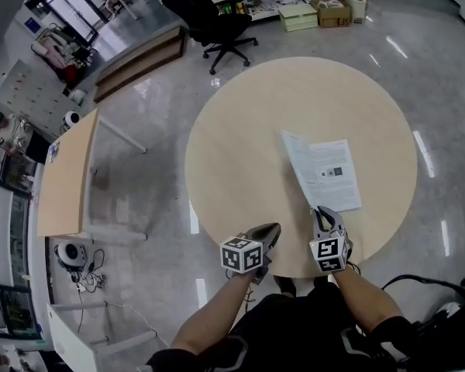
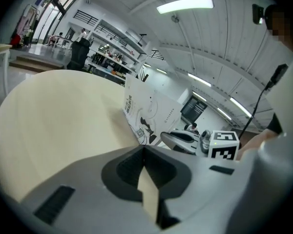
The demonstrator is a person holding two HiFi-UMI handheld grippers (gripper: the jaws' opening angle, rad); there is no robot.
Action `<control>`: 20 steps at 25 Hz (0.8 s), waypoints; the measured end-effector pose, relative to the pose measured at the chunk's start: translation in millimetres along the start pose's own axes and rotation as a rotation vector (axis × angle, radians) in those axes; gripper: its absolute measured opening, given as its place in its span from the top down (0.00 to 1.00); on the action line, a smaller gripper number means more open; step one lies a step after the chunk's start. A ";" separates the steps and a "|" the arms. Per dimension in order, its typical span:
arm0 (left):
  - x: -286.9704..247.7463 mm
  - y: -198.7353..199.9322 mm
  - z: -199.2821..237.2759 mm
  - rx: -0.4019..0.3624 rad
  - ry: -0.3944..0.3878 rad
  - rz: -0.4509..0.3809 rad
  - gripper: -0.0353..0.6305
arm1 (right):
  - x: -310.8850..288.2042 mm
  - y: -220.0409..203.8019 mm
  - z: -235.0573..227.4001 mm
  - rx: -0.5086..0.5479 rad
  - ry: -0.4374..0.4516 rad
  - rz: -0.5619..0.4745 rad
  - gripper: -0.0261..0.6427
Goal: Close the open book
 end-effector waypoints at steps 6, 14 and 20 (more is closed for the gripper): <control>-21.5 4.2 -16.2 -0.024 -0.044 0.031 0.97 | 12.2 -8.0 -27.7 -0.203 -0.091 0.017 0.93; -43.2 4.7 -26.7 -0.058 -0.075 0.073 0.97 | 17.0 -40.4 -63.1 -0.494 -0.268 0.138 0.93; -50.4 15.2 -25.8 -0.072 -0.078 0.065 0.97 | 11.6 -63.6 -75.2 -0.737 -0.331 0.252 0.93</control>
Point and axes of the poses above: the fingertips, and each gripper's own axes: x backward along the fingers, z to its left, y out of its top, the point moved 5 cm from there along x, backward along the fingers, and after that the axes turned 15 degrees about -z, right-handed, at the moved point
